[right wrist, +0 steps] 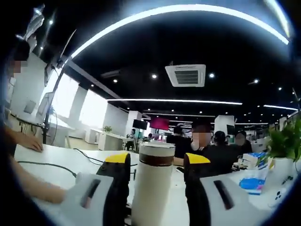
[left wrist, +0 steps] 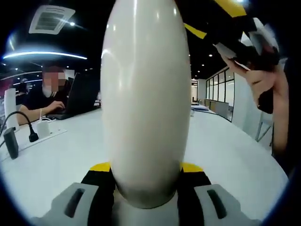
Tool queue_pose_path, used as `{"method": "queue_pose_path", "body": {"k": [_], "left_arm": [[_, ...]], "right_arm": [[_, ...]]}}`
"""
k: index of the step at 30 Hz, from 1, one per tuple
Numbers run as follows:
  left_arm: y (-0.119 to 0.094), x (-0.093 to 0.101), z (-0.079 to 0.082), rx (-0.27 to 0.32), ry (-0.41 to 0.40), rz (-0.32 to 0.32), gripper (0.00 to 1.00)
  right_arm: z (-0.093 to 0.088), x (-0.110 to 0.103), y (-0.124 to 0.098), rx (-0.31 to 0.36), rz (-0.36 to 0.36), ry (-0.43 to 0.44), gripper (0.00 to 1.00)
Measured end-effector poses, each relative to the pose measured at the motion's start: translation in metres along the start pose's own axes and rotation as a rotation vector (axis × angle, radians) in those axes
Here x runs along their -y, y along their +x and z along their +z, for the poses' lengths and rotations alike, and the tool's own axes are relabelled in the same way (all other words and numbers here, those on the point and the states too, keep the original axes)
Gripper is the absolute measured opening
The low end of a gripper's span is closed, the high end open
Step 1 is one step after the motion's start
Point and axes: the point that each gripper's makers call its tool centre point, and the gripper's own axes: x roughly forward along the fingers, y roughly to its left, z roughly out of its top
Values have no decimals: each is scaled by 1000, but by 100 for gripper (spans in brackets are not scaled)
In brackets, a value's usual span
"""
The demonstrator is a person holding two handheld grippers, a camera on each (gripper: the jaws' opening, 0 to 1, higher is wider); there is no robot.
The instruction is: Grasp the water cup twist off the cup lid place the cup lid on the table
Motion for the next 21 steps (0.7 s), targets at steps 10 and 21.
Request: {"method": "queue_pose_path", "body": {"k": [10,21], "left_arm": [[0,1,0,0,0,1,54],[-1,4,0,0,0,1,54]], "right_arm": [[0,1,26,-33,-72,-44,48],[-29,-5,35,-112,-14,-25,46]]}}
